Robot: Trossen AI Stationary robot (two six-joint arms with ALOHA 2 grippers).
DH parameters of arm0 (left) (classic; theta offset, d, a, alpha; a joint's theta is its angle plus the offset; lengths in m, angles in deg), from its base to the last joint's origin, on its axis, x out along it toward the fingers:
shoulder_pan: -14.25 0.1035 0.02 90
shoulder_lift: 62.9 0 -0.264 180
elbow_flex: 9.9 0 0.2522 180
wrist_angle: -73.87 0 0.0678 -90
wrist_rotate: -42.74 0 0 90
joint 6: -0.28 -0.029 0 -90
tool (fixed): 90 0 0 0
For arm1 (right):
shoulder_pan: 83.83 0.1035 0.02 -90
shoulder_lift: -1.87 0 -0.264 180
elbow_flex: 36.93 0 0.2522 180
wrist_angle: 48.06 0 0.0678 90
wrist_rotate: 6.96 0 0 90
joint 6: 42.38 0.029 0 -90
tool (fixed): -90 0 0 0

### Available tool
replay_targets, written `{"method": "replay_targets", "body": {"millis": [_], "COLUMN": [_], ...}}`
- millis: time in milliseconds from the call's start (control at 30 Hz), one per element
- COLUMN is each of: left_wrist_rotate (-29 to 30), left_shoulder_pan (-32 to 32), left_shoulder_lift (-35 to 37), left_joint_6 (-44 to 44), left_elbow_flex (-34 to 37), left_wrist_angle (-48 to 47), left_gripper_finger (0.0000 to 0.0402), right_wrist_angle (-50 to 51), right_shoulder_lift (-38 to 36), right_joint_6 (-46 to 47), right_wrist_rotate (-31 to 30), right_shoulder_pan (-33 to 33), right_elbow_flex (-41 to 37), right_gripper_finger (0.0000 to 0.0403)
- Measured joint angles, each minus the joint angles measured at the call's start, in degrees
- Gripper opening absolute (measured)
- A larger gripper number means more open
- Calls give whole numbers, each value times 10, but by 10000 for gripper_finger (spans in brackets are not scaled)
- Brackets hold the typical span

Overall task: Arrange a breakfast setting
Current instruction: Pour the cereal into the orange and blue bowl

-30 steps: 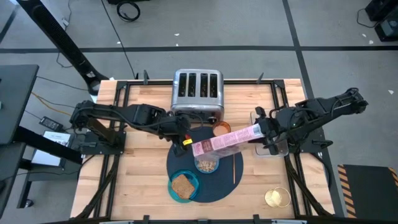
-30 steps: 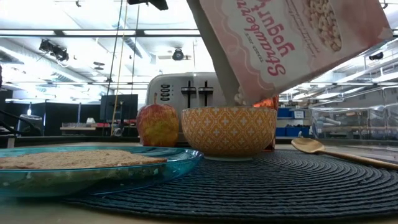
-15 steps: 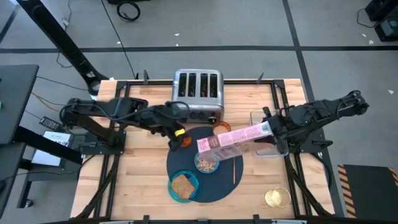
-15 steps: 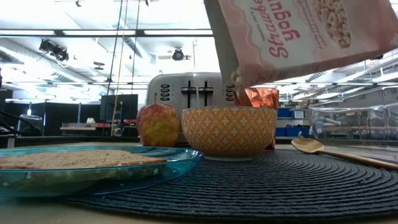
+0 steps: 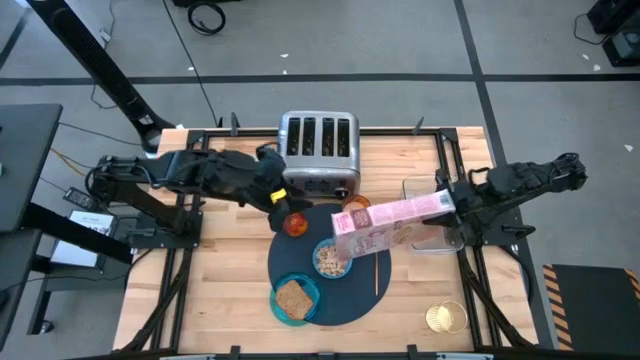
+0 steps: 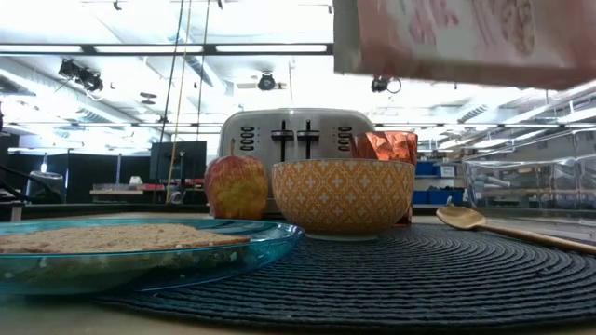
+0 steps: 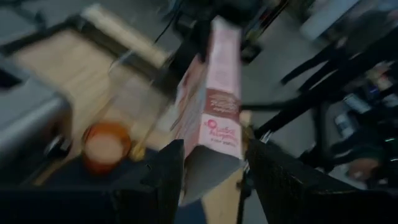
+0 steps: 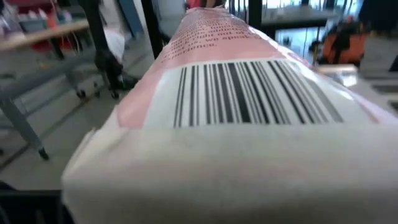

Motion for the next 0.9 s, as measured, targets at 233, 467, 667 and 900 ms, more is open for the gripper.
{"method": "replay_targets", "body": {"millis": [233, 467, 667, 900], "left_wrist_rotate": [1, 1, 1, 13], "left_shoulder_pan": [16, 33, 37, 40], "left_shoulder_lift": [1, 1, 4, 18], "left_joint_6": [-59, -115, -170, -200], "left_elbow_flex": [0, 0, 0, 0], "left_wrist_angle": [95, 173, 228, 265], "left_gripper_finger": [183, 183, 183, 183], "right_wrist_angle": [0, 2, -42, -102], "right_shoulder_lift": [-50, -69, -83, -94], "right_joint_6": [0, 0, 0, -5], "right_wrist_rotate": [0, 0, 4, 5], "right_shoulder_pan": [0, 0, 0, 0], "right_elbow_flex": [-1, -1, -1, -1], "right_gripper_finger": [178, 178, 178, 178]}}
